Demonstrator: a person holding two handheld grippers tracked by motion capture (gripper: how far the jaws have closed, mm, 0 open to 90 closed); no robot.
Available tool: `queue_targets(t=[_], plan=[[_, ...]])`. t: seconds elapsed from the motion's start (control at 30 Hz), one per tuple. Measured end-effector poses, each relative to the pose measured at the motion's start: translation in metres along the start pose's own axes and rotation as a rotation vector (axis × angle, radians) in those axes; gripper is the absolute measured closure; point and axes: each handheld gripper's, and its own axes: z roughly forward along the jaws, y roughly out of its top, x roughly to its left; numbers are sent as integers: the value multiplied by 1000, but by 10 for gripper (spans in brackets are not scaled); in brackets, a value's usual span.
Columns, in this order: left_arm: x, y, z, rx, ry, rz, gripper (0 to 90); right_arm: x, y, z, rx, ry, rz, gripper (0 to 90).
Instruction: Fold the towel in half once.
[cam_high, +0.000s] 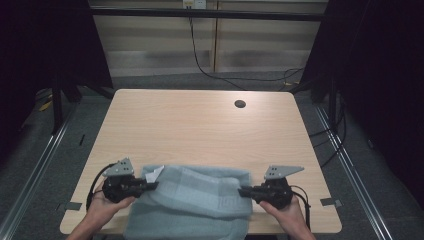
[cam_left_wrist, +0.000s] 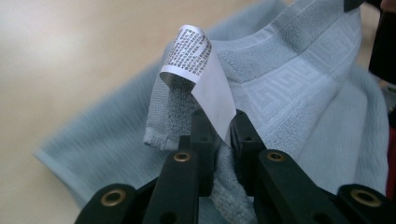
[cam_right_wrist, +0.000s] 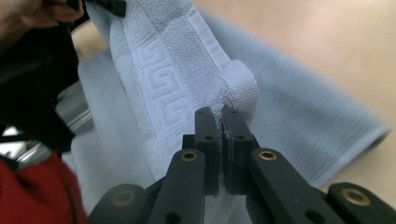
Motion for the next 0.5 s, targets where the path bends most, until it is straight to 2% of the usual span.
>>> queue_targets(t=[0.07, 0.1, 0.13, 0.23, 0.27, 0.3, 0.33, 0.43, 0.5], plan=[[1, -13, 6, 23, -3, -15, 820, 0, -12, 5, 25, 13, 25, 868], [2, -17, 8, 23, 1, -19, 820, -1, -20, 8, 29, 33, 52, 868], [3, -21, 9, 23, 0, -23, 820, -1, -24, 10, 41, 33, 56, 868], [7, -30, 18, 71, 6, -25, 820, -2, -35, 20, 104, 28, 74, 868], [8, -31, 19, 57, -5, -42, 823, -2, -36, 22, 110, 20, 61, 869], [8, -30, 19, 62, -2, -50, 824, -1, -35, 22, 131, -9, 42, 870], [8, -29, 20, 63, 11, -32, 826, -1, -34, 24, 147, -37, 15, 871], [13, -24, 27, 52, 29, -29, 827, -10, -33, 26, 142, -53, 31, 873], [18, -17, 34, 50, 37, -26, 828, -21, -29, 26, 130, -79, 34, 874]])
